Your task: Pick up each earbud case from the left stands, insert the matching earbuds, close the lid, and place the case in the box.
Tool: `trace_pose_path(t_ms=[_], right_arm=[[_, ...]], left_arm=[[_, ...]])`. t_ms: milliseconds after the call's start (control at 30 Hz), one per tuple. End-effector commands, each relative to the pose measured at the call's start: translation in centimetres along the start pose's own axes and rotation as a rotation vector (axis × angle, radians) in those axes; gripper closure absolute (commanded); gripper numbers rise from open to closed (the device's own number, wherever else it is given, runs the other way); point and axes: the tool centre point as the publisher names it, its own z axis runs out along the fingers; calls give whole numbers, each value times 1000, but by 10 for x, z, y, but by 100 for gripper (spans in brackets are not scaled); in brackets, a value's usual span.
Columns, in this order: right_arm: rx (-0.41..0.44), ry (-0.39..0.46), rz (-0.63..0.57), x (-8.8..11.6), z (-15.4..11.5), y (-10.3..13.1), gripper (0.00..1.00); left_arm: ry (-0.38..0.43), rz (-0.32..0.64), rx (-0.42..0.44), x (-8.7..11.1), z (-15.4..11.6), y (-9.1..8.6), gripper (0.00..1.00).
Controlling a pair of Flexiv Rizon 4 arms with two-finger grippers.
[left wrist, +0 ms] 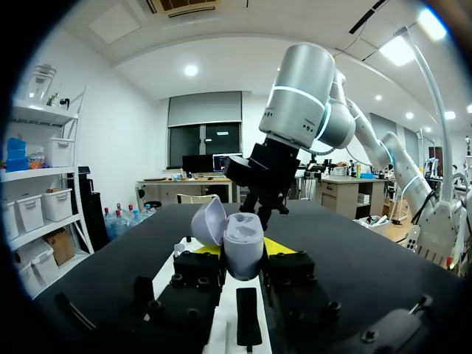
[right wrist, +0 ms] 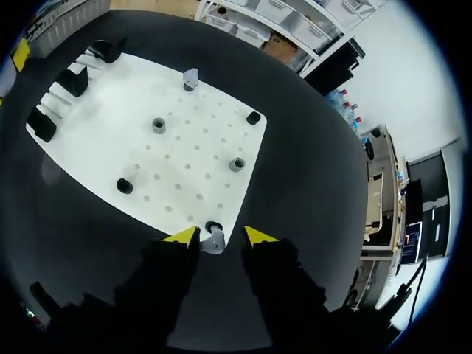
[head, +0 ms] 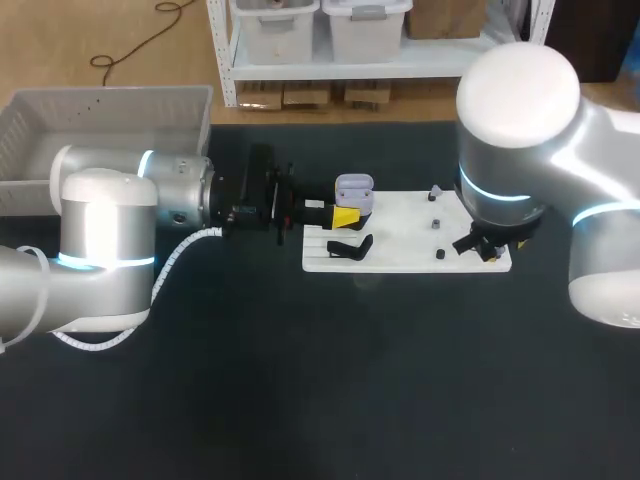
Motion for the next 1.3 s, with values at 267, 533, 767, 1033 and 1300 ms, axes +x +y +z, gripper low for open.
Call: trace_pose_path(t_ms=[267, 533, 767, 1033, 1300], right_arm=[[5, 1, -10, 0, 2, 2, 71], [16, 6, -9, 2, 1, 1, 100], [19, 6, 17, 2, -18, -6, 100], [-10, 49, 122, -17, -87, -15, 100], [-53, 181, 296, -37, -136, -3, 100]], left_arm=[[-2, 2, -5, 0, 0, -2, 100], [-2, 2, -5, 0, 0, -2, 100], [-2, 2, -5, 0, 0, -2, 100], [-2, 2, -5, 0, 0, -2, 100], [-2, 2, -5, 0, 0, -2, 100]])
